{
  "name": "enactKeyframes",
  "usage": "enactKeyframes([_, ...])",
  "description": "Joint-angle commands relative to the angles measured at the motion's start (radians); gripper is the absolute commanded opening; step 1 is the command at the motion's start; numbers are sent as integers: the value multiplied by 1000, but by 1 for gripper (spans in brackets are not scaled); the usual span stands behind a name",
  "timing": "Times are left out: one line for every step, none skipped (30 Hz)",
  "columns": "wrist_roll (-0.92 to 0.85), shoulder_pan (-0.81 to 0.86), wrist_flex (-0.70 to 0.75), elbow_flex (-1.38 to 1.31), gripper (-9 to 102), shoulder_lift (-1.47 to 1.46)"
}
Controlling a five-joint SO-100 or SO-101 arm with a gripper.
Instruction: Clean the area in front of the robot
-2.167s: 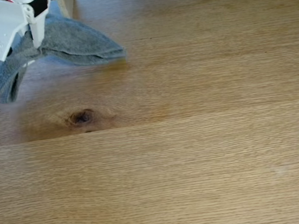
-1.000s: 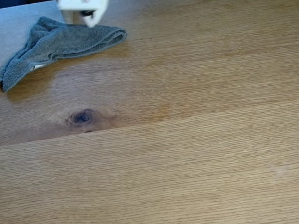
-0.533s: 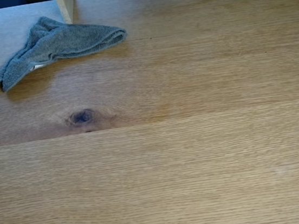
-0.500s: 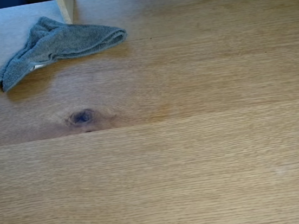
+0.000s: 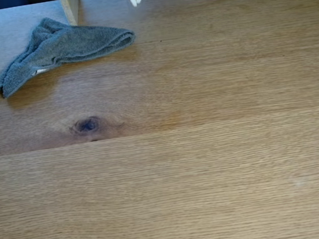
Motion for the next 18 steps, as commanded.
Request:
enactKeyframes([-35,-3,0,92,0,149])
enactKeyframes([-44,0,18,118,0,175])
enactKeyframes([-57,8,38,143,0,199])
enactKeyframes([-71,17,63,167,0,225])
enactKeyframes([-78,31,87,189,0,259])
enactKeyframes([-92,40,123,213,0,299])
enactKeyframes([-104,41,133,238,0,299])
enactKeyframes([-117,41,124,264,0,299])
enactKeyframes([-127,49,124,275,0,299])
enactKeyframes([-127,49,124,290,0,299])
enactKeyframes([-130,46,124,293,0,299])
enactKeyframes([-130,41,124,290,0,299])
enactKeyframes([-123,37,124,285,0,299])
enactKeyframes([-123,37,124,284,0,299])
enactKeyframes([-123,34,124,284,0,299])
enactKeyframes([-123,32,124,284,0,299])
enactKeyframes([-140,32,126,284,0,299])
enactKeyframes([-141,32,127,284,0,299])
